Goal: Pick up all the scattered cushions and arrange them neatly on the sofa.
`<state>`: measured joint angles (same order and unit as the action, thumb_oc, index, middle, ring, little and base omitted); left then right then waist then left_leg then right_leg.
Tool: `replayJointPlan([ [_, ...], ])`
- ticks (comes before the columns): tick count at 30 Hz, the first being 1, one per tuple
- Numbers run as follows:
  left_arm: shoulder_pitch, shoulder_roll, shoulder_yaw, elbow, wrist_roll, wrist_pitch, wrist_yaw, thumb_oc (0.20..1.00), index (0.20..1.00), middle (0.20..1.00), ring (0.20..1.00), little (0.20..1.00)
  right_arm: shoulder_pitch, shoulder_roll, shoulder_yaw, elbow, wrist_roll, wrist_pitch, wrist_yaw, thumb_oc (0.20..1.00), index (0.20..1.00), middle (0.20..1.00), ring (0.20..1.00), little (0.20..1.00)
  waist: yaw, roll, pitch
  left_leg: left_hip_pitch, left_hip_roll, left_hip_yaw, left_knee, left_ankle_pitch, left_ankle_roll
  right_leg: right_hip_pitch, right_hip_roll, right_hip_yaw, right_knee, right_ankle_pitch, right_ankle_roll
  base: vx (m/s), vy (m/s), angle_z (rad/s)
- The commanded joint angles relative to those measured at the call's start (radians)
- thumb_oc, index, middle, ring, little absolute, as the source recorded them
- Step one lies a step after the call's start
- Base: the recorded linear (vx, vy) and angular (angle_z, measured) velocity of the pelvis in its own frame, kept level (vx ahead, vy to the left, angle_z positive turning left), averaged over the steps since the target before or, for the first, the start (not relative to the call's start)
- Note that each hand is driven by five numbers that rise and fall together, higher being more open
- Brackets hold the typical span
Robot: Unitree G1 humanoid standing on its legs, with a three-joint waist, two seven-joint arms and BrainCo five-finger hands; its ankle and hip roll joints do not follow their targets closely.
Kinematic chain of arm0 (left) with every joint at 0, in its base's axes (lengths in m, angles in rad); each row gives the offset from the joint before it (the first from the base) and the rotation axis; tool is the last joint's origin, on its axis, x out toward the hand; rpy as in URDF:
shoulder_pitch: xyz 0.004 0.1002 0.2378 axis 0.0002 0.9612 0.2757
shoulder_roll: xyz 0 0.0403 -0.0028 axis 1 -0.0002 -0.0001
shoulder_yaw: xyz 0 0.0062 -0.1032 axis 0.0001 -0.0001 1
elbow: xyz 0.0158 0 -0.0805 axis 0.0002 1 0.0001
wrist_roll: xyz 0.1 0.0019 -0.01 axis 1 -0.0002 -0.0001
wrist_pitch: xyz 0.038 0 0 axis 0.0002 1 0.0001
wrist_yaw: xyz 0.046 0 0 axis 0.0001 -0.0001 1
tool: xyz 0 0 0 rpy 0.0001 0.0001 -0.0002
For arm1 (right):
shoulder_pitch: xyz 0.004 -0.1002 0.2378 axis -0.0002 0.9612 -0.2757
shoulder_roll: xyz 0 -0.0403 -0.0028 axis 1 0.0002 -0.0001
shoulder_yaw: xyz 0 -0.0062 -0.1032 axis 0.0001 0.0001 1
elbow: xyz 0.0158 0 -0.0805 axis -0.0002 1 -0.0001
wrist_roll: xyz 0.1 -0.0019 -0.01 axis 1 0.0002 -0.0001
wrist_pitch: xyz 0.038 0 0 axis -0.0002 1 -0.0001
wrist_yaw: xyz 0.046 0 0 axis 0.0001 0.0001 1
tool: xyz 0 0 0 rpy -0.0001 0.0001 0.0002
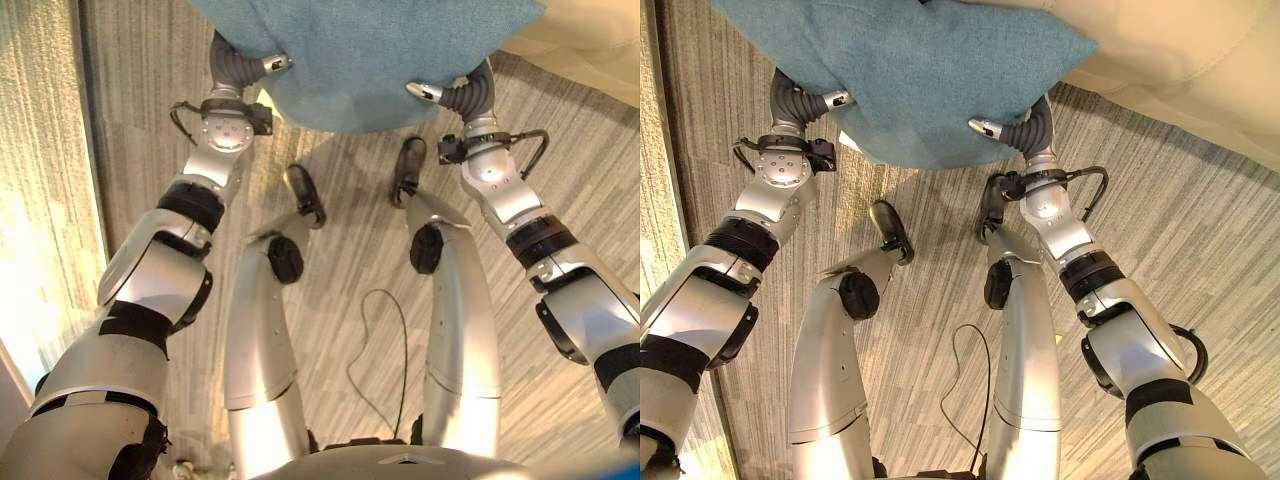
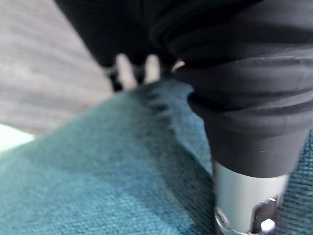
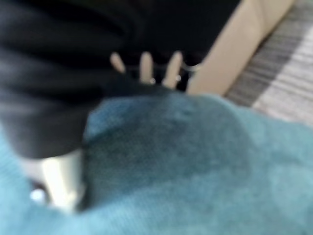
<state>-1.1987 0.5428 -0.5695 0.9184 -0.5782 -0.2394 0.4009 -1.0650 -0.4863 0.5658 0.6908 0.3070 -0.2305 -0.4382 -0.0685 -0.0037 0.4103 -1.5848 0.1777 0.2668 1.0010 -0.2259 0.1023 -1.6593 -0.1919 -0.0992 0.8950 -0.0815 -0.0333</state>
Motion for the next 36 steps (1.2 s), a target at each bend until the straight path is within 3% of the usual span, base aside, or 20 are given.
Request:
replayJointPlan([
  [1, -0.069, -0.005, 0.026, -0.161, 0.006, -0.087, -0.016, 0.200, 0.200, 0.200, 0.200, 0.200, -0.088, 0.057, 0.086, -0.113, -0.071, -0.042, 0.052, 0.200, 0.200, 0.200, 0.200, 0.200, -0.007, 0.028, 0.015, 0.015, -0.023, -0.164, -0.071, 0.076, -0.073, 0.089, -0.029, 0.054, 0.030, -0.064, 0.094, 0.01, -0.047, 0.04],
  [4, -0.037, -0.002, 0.046, -0.173, 0.000, -0.089, -0.021, 0.200, 0.200, 0.200, 0.200, 0.200, -0.072, 0.026, 0.058, -0.135, -0.083, -0.044, 0.048, 0.200, 0.200, 0.200, 0.200, 0.200, -0.008, 0.025, -0.003, 0.015, -0.028, -0.167, -0.072, 0.076, -0.075, 0.089, -0.024, 0.054, 0.034, -0.062, 0.093, 0.02, -0.036, 0.04],
  [9, 0.085, -0.032, 0.100, -0.263, 0.013, -0.097, -0.070, 0.200, 0.200, 0.200, 0.200, 0.200, 0.036, -0.035, -0.014, -0.177, -0.120, -0.052, 0.064, 0.200, 0.200, 0.200, 0.200, 0.200, -0.008, 0.030, -0.147, 0.026, -0.042, -0.136, -0.190, 0.106, -0.086, 0.090, -0.021, 0.027, -0.027, -0.045, 0.105, 0.01, -0.047, 0.05],
  [12, 0.129, -0.059, 0.122, -0.288, 0.008, -0.103, -0.086, 0.200, 0.200, 0.200, 0.200, 0.200, 0.070, -0.040, -0.032, -0.182, -0.128, -0.053, 0.071, 0.200, 0.200, 0.200, 0.200, 0.200, -0.012, 0.026, -0.158, 0.096, -0.046, -0.130, -0.253, 0.118, -0.088, 0.156, -0.020, 0.011, -0.070, -0.035, 0.111, -0.08, -0.034, 0.14],
  [15, 0.247, -0.112, 0.175, -0.370, 0.016, -0.120, -0.117, 0.200, 0.200, 0.200, 0.200, 0.200, 0.177, -0.022, -0.090, -0.222, -0.147, -0.058, 0.083, 0.200, 0.200, 0.200, 0.200, 0.200, -0.017, 0.021, -0.166, 0.277, -0.053, -0.136, -0.384, 0.136, -0.104, 0.339, -0.019, -0.017, -0.189, -0.004, 0.118, -0.08, -0.019, 0.11],
  [19, 0.369, -0.151, 0.181, -0.449, 0.049, -0.136, -0.149, 0.200, 0.200, 0.200, 0.200, 0.200, 0.286, 0.003, -0.127, -0.282, -0.168, -0.068, 0.109, 0.200, 0.200, 0.200, 0.200, 0.200, -0.027, 0.014, -0.189, 0.451, -0.055, -0.142, -0.487, 0.145, -0.125, 0.517, -0.027, -0.042, -0.318, 0.034, 0.126, 0.00, -0.011, 0.02],
  [20, 0.432, -0.180, 0.176, -0.481, 0.060, -0.139, -0.167, 0.200, 0.200, 0.200, 0.200, 0.200, 0.351, 0.025, -0.145, -0.301, -0.174, -0.070, 0.122, 0.200, 0.200, 0.200, 0.200, 0.200, -0.033, 0.009, -0.211, 0.554, -0.058, -0.136, -0.555, 0.150, -0.136, 0.613, -0.032, -0.056, -0.393, 0.054, 0.133, 0.03, -0.023, -0.11],
  [23, 0.494, -0.199, 0.161, -0.505, 0.071, -0.140, -0.184, 0.200, 0.200, 0.200, 0.200, 0.200, 0.414, 0.037, -0.163, -0.331, -0.176, -0.069, 0.134, 0.200, 0.200, 0.200, 0.200, 0.200, -0.039, 0.000, -0.224, 0.654, -0.067, -0.133, -0.609, 0.160, -0.142, 0.712, -0.033, -0.070, -0.458, 0.075, 0.138, 0.01, -0.021, -0.09],
  [25, 0.582, -0.237, 0.138, -0.525, 0.065, -0.141, -0.217, 0.200, 0.200, 0.200, 0.200, 0.200, 0.516, 0.067, -0.191, -0.372, -0.177, -0.077, 0.151, 0.200, 0.200, 0.200, 0.200, 0.200, -0.050, -0.012, -0.258, 0.821, -0.083, -0.116, -0.706, 0.168, -0.154, 0.866, -0.030, -0.089, -0.558, 0.108, 0.154, 0.05, -0.001, -0.08],
  [26, 0.585, -0.237, 0.137, -0.525, 0.065, -0.142, -0.217, 0.200, 0.200, 0.200, 0.200, 0.200, 0.520, 0.067, -0.191, -0.374, -0.177, -0.076, 0.151, 0.200, 0.200, 0.200, 0.200, 0.200, -0.049, -0.012, -0.254, 0.830, -0.084, -0.116, -0.711, 0.169, -0.155, 0.874, -0.030, -0.090, -0.562, 0.109, 0.154, 0.11, 0.013, -0.08],
  [27, 0.647, -0.258, 0.122, -0.530, 0.064, -0.137, -0.237, 0.200, 0.200, 0.200, 0.200, 0.200, 0.584, 0.081, -0.200, -0.391, -0.185, -0.074, 0.165, 0.200, 0.200, 0.200, 0.200, 0.200, -0.055, -0.022, -0.271, 0.941, -0.091, -0.102, -0.757, 0.175, -0.160, 0.982, -0.028, -0.101, -0.616, 0.127, 0.165, 0.07, 0.015, -0.07],
  [28, 0.649, -0.258, 0.121, -0.531, 0.064, -0.137, -0.237, 0.200, 0.200, 0.200, 0.200, 0.200, 0.587, 0.081, -0.201, -0.393, -0.185, -0.073, 0.165, 0.200, 0.200, 0.200, 0.200, 0.200, -0.054, -0.023, -0.267, 0.950, -0.092, -0.101, -0.761, 0.177, -0.160, 0.990, -0.027, -0.102, -0.620, 0.129, 0.166, 0.08, 0.030, -0.11],
  [29, 0.705, -0.268, 0.113, -0.547, 0.067, -0.134, -0.253, 0.200, 0.200, 0.200, 0.200, 0.200, 0.648, 0.090, -0.219, -0.417, -0.184, -0.073, 0.180, 0.200, 0.200, 0.200, 0.200, 0.200, -0.062, -0.033, -0.278, 1.041, -0.104, -0.075, -0.811, 0.208, -0.155, 1.075, -0.027, -0.116, -0.678, 0.164, 0.164, 0.01, 0.015, -0.18],
  [36, 0.873, -0.282, 0.124, -0.560, 0.063, -0.115, -0.285, 0.200, 0.200, 0.200, 0.200, 0.200, 0.815, 0.088, -0.255, -0.451, -0.195, -0.059, 0.223, 0.200, 0.200, 0.200, 0.200, 0.200, -0.072, -0.050, -0.311, 1.305, -0.106, -0.001, -0.896, 0.210, -0.158, 1.320, -0.008, -0.127, -0.785, 0.191, 0.183, 0.14, 0.044, -0.21],
])
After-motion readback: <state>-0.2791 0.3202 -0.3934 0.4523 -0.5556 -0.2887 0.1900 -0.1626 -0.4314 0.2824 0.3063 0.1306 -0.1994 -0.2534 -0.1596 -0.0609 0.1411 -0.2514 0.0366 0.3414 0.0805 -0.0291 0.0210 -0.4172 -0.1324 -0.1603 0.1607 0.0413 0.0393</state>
